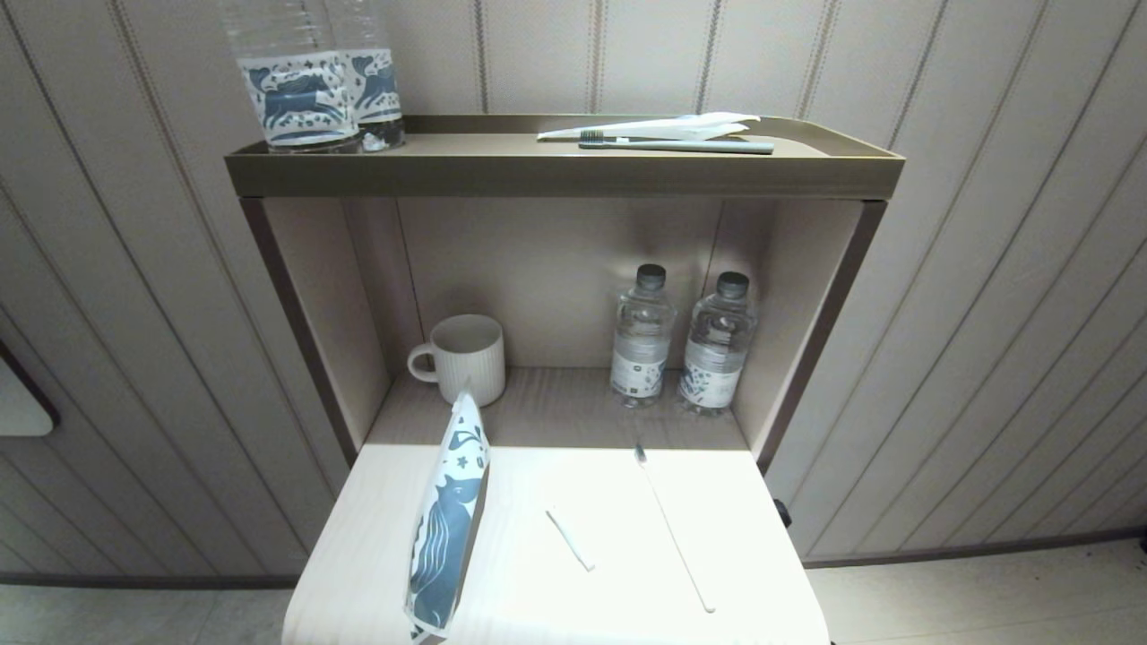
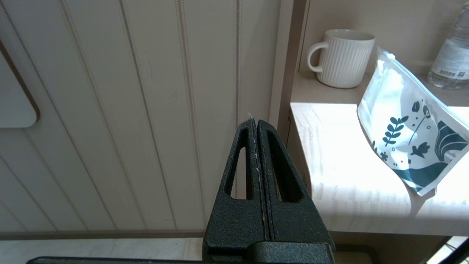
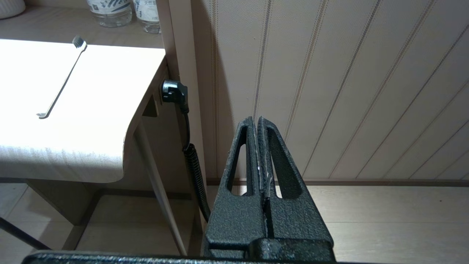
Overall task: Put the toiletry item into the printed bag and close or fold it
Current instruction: Pick up the storage bag
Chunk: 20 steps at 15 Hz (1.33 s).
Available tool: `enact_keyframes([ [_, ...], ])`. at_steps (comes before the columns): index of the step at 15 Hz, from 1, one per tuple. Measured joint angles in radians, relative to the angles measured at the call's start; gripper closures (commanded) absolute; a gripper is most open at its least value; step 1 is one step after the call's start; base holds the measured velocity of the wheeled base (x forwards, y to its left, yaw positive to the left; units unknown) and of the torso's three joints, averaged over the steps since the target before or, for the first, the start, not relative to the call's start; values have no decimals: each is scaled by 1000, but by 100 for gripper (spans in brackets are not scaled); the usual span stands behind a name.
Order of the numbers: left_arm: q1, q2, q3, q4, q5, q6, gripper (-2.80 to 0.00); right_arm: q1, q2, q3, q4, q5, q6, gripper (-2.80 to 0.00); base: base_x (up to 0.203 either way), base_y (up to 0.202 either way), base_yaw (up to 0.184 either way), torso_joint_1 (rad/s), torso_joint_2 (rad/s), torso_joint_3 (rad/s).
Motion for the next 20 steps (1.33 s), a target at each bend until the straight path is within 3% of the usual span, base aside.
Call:
enact_keyframes([
  [4,1,16,-32,16,7,11,0,-1,0,0,0,0,0,0,0,0,0,0,0,0],
  [7,1,150,-286,125,-24,-1,0,-1,0,0,0,0,0,0,0,0,0,0,0,0],
  [9,-1,308,-459,277,-130,-9,0,-1,0,0,1,0,0,0,0,0,0,0,0,0],
  [13,-11,629,-737,678,-472,-11,0,-1,0,0,0,1,0,0,0,0,0,0,0,0],
  [14,-31,692,-786,757,-529,-14,0,-1,0,0,0,1,0,0,0,0,0,0,0,0],
  [16,-118,784,-845,871,-586,-22,0,-1,0,0,0,1,0,0,0,0,0,0,0,0],
  [18,-217,855,-877,899,-590,-53,0,-1,0,0,0,1,0,0,0,0,0,0,0,0],
  [19,-264,888,-892,899,-577,-82,-280,-1,0,0,0,1,0,0,0,0,0,0,0,0],
  [20,-318,922,-906,896,-551,-121,-280,-1,0,0,0,1,0,0,0,0,0,0,0,0],
])
